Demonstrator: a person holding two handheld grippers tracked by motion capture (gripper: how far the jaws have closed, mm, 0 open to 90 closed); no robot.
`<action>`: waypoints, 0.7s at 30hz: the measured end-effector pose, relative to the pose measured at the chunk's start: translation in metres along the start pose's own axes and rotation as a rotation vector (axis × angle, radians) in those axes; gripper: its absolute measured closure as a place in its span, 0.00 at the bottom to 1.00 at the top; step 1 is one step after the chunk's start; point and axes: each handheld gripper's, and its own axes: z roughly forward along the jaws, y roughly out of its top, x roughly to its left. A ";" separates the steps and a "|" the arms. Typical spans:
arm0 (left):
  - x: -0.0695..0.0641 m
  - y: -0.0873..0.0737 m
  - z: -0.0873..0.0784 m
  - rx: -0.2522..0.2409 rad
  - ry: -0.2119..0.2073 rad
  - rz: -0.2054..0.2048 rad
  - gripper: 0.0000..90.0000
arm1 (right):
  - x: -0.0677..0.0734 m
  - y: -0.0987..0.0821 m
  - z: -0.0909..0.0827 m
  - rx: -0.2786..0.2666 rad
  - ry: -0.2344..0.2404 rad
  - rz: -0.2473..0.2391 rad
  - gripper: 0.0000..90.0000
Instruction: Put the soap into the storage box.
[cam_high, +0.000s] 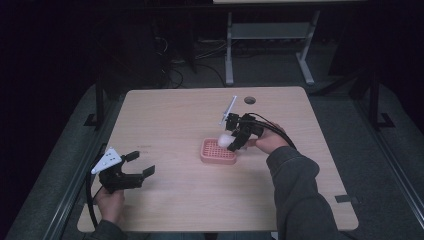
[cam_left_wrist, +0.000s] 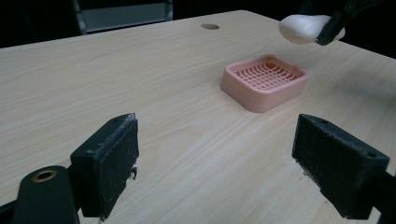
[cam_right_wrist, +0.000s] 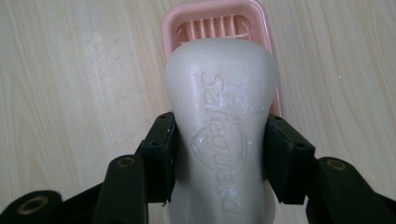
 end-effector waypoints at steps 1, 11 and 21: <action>0.000 0.000 0.000 0.000 0.000 0.000 0.16 | 0.000 0.002 0.001 -0.001 0.000 -0.005 0.54; 0.001 0.000 0.000 0.000 0.002 0.001 0.16 | -0.002 0.016 0.015 0.010 0.006 -0.018 0.54; 0.001 0.000 0.001 0.000 0.000 0.000 0.16 | -0.003 0.025 0.030 0.030 0.011 -0.022 0.54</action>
